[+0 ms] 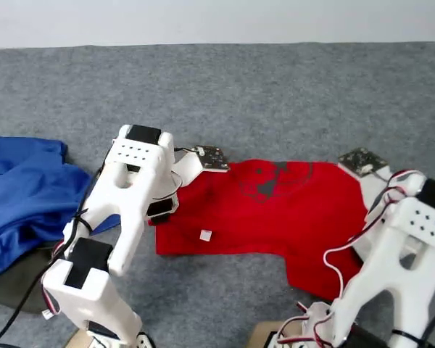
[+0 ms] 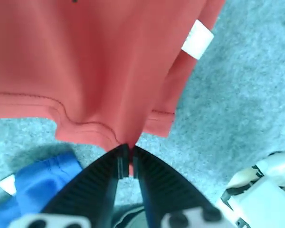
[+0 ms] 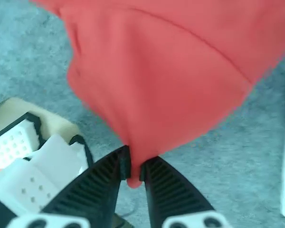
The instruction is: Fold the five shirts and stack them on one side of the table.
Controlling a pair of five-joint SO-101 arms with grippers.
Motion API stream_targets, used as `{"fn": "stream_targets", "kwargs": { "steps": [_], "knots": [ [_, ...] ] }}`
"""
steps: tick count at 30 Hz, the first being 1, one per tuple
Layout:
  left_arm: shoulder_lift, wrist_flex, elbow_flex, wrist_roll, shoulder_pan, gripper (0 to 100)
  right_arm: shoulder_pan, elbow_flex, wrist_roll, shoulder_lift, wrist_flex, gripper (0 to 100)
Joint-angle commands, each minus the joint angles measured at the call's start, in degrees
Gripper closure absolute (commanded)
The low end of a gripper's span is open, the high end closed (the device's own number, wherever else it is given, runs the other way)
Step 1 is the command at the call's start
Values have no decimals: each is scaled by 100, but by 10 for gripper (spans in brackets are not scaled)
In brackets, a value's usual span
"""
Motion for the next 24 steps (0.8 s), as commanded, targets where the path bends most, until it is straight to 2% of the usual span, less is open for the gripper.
{"fn": "stream_targets", "kwargs": {
  "steps": [1,12,14,19,24],
  "knots": [
    [-149,79,-119,-53,149,994,75,290,70,-286,198,988],
    [-158,-53,286,-35,299,991,57,545,70,-347,-57,985],
    [-193,0,277,-35,290,969,57,448,70,-347,13,957],
    [-211,290,-92,-18,264,931,171,-185,-193,-374,233,805],
    [-211,325,-708,105,149,910,180,-782,-237,-541,233,773]
  ]
}}
